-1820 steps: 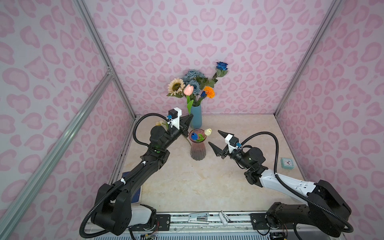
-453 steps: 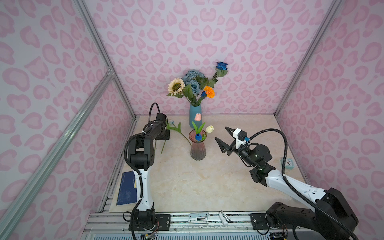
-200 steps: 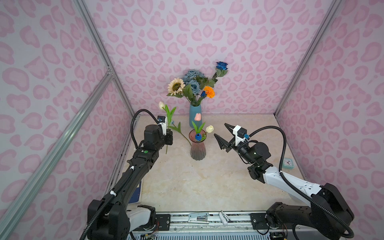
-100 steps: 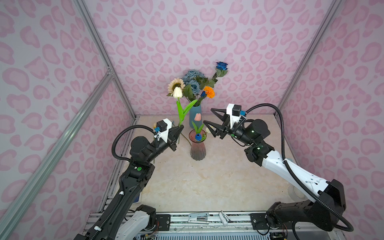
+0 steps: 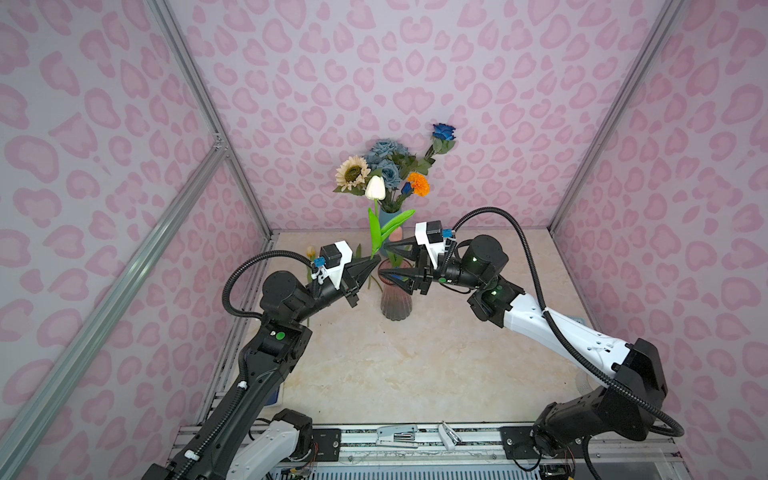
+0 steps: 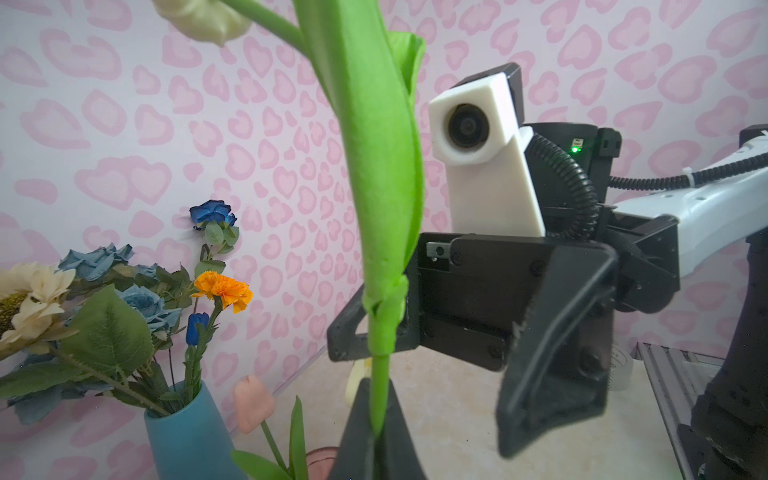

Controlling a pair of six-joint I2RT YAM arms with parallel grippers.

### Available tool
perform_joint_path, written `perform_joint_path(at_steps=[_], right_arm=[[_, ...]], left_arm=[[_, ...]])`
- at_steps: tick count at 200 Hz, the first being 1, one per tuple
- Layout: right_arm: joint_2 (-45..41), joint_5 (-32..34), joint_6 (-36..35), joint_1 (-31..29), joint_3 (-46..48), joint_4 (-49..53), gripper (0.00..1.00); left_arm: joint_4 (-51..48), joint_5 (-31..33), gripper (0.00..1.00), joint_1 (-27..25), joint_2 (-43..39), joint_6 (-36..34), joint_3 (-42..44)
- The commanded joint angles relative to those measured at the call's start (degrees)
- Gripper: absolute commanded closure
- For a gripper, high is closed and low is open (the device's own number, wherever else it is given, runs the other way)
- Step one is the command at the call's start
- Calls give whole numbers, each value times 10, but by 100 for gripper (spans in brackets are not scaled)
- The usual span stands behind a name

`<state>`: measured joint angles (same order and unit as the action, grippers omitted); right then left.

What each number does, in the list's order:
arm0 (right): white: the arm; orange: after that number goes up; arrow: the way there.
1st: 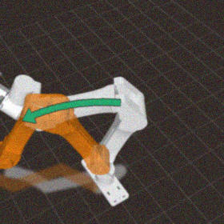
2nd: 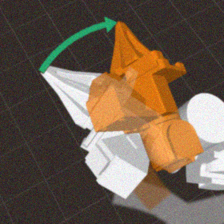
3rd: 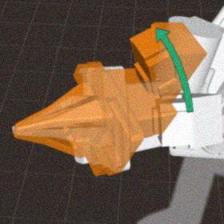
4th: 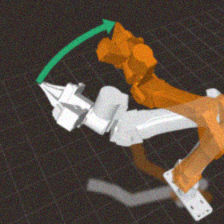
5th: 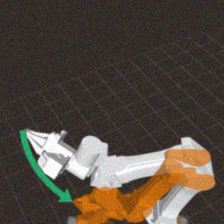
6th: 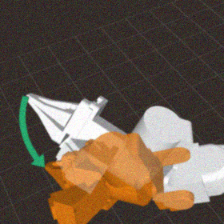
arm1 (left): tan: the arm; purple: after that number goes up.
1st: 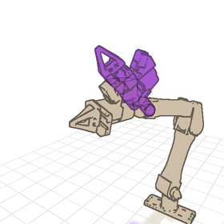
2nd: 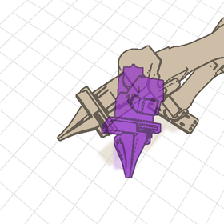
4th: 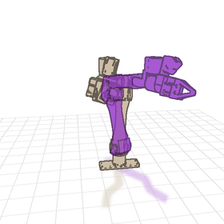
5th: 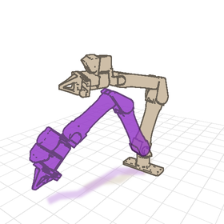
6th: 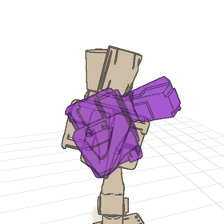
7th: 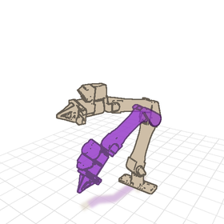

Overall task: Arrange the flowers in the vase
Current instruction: 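Close the right gripper on the white tulip stem and open the left gripper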

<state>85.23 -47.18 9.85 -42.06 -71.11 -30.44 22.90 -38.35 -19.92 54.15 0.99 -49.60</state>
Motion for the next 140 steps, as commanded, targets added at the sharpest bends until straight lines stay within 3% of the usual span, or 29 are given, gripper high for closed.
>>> perform_joint_path(at_steps=[1, 20, 76, 118, 132, 140], right_arm=[[4, -26, -11, -3, 5, -15, 26], [14, -46, -19, -4, -2, -13, 26], [37, 2, -64, -20, -22, 13, 32], [57, -3, -82, -28, -49, 32, 49], [59, 0, -90, -30, -50, 37, 61], [60, 0, -93, -30, -52, 41, 63]], left_arm=[[43, -4, 98, -1, -2, 11, -3], [46, 8, 98, -1, 0, 21, -6], [75, -6, 98, -1, 3, 59, -9], [85, -9, 98, -1, 3, 67, -6], [89, -12, 98, 0, 3, 70, -7], [88, -13, 98, -1, 3, 69, -8]])
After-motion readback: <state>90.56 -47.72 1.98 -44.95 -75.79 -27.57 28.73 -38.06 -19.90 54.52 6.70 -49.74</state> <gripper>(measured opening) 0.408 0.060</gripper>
